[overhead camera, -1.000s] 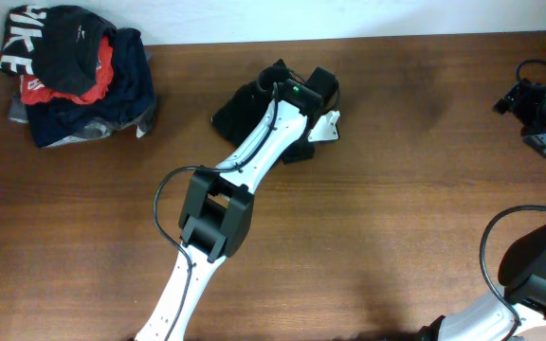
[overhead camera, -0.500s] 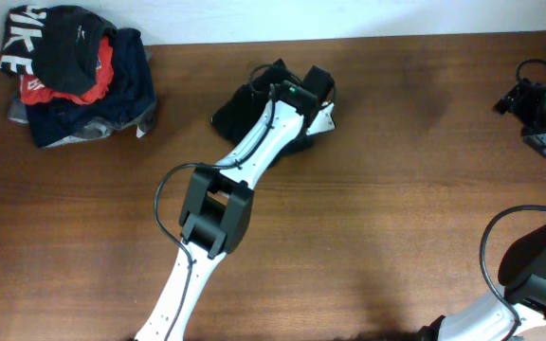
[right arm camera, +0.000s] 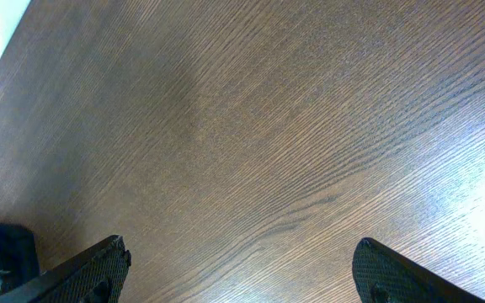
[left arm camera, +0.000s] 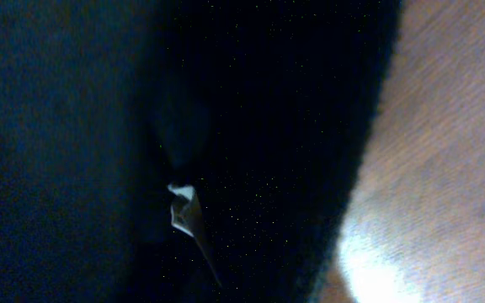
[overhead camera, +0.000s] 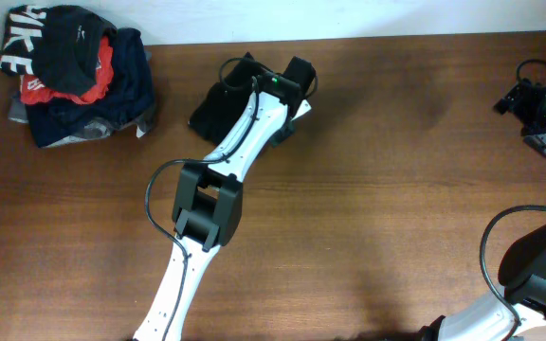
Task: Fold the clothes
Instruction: 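Move the held bundle up and left onto the clothes pile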
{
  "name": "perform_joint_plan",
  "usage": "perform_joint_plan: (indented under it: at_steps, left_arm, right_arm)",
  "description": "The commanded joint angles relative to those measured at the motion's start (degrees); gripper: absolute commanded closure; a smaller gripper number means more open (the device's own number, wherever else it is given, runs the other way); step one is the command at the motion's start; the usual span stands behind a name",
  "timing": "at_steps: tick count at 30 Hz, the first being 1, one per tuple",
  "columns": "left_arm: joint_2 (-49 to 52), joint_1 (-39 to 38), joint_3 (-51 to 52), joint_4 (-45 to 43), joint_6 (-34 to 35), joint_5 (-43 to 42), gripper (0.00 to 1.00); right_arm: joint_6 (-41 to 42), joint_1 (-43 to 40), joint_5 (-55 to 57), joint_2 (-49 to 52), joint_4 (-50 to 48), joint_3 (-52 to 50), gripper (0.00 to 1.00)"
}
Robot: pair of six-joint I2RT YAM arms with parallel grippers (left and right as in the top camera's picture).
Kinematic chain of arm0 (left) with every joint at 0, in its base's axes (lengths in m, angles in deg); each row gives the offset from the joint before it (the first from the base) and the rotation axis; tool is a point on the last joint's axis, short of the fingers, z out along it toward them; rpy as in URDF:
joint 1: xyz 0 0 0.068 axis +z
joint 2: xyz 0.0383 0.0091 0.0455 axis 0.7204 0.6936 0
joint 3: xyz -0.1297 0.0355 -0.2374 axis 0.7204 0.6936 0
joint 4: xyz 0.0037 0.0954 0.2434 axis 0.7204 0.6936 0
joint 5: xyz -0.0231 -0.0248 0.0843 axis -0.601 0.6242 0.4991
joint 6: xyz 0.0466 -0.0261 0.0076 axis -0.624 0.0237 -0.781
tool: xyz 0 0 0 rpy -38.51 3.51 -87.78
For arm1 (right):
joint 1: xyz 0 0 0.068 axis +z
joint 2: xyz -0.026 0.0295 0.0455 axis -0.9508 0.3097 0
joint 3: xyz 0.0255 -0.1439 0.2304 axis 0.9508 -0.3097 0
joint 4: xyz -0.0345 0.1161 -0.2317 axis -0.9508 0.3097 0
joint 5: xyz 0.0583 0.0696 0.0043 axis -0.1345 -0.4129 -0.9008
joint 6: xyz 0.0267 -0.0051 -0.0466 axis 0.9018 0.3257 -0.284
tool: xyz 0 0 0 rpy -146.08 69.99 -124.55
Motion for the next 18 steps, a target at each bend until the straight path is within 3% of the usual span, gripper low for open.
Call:
perform_joint_plan:
  at_steps: [1,10,18]
  left_arm:
    - [-0.90,1.25,-7.91,3.15,2.27,2.08,1.00]
    - [-5.99,7.56,-28.59,7.69,4.17,2.32,1.00]
    - [-6.01,16.09,-33.75,5.31,4.15,2.75,1.00]
  right_arm:
    - [-0.57,0.31,0.76,0.48,-0.04,0.37,0.11]
    - [-0.57,0.31,0.74,0.48,-0.22,0.37,0.11]
    - [-0.57,0.31,0.76,0.48,-0.17,0.37,0.11]
